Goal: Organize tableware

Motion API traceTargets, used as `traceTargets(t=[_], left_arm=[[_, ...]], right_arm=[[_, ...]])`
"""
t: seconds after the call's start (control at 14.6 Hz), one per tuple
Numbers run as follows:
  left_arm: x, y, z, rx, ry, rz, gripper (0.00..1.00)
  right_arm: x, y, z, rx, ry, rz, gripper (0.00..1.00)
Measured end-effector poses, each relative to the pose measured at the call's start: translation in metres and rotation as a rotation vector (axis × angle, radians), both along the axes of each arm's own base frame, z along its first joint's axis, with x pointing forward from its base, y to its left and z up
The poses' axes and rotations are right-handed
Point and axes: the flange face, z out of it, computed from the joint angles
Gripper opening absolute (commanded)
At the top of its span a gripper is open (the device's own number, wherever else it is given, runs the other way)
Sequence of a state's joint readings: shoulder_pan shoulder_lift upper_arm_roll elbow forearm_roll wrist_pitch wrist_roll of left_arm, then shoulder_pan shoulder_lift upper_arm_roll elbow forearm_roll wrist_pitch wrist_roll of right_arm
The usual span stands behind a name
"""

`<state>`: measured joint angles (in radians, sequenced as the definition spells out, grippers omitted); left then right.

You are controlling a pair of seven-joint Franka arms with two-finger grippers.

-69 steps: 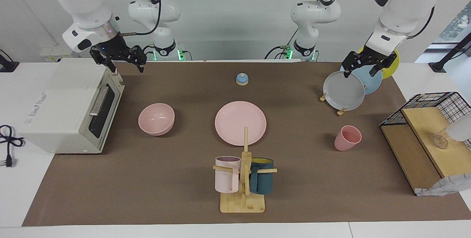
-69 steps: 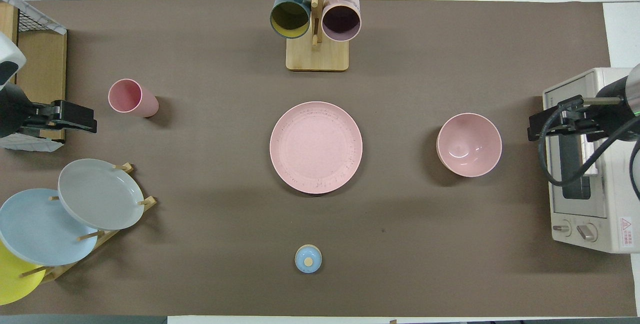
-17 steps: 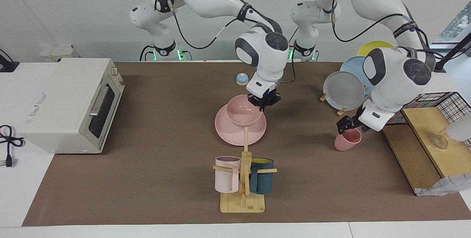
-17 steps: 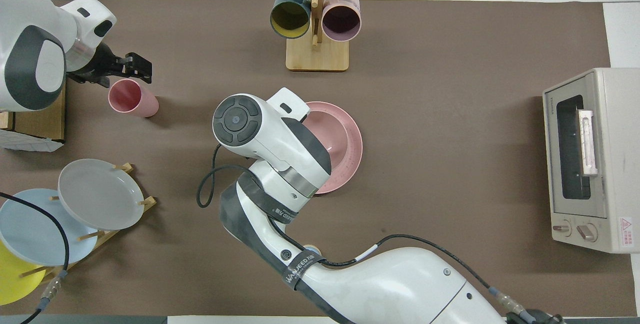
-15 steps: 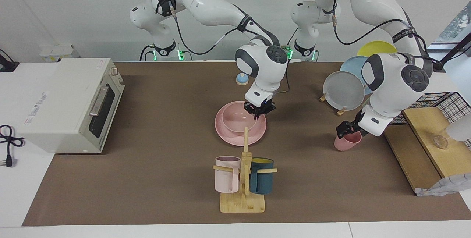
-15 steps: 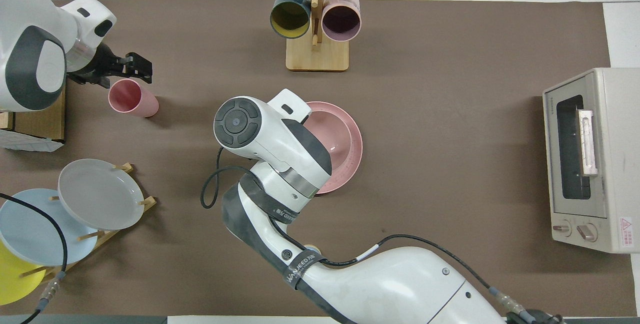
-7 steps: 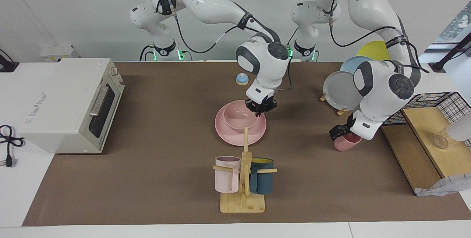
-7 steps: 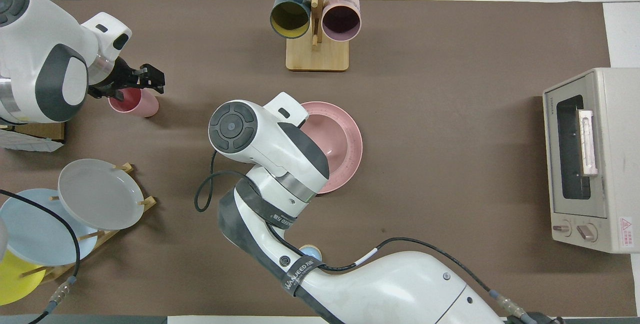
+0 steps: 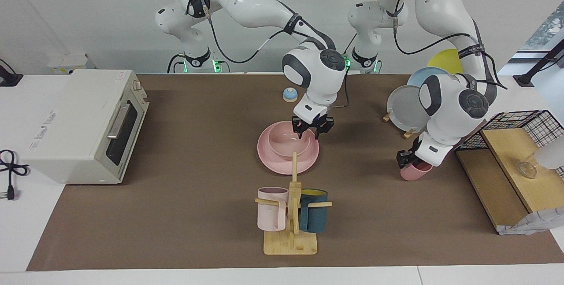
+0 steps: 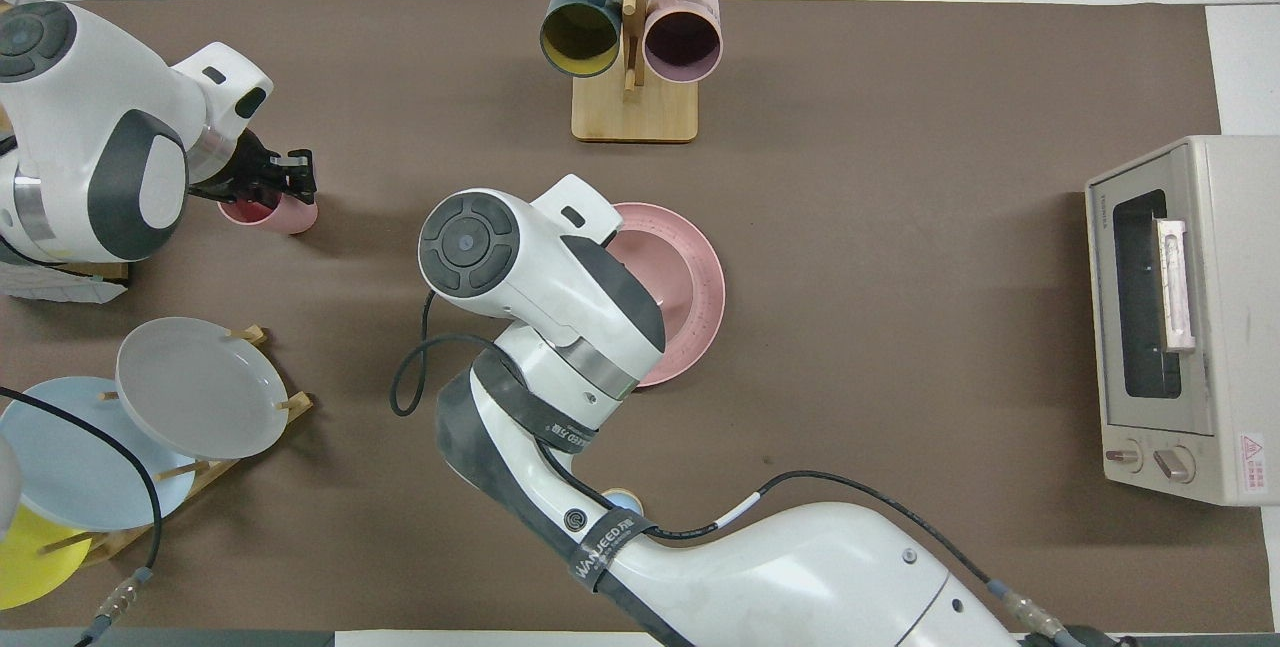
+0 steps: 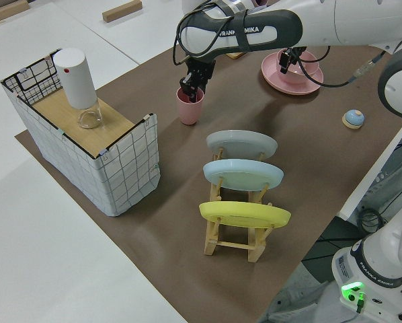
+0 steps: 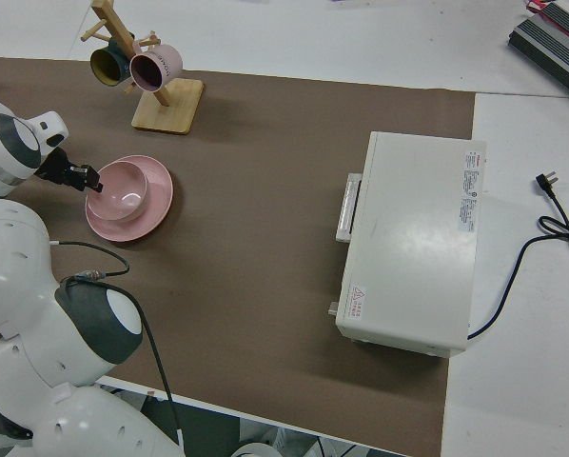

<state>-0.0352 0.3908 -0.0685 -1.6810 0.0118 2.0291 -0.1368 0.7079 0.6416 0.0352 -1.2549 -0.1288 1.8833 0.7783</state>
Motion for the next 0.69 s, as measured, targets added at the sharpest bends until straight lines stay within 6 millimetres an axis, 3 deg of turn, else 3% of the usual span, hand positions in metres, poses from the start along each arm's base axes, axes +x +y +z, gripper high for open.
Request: traceTargets(t=[0.14, 0.34, 0.48, 0.55, 0.69], left_arm=[[0.000, 0.001, 0.002, 0.018, -0.006, -0.036, 0.00], [0.001, -0.001, 0.014, 0.019, -0.019, -0.054, 0.00], [0.002, -0.010, 0.046, 0.010, 0.005, -0.038, 0.00], [0.002, -0.025, 0.076, -0.005, 0.029, 0.004, 0.00], [-0.007, -0.073, 0.139, -0.019, 0.040, 0.111, 0.00]], right_arm=[[0.028, -0.039, 0.047, 0.023, -0.041, -0.027, 1.00], [0.060, -0.162, 0.128, 0.032, 0.017, -0.004, 1.00], [0.046, -0.239, 0.179, 0.029, 0.083, -0.012, 1.00], [0.029, -0.268, 0.202, 0.023, 0.104, -0.015, 1.00], [-0.003, -0.309, 0.233, 0.017, 0.119, -0.011, 1.00]])
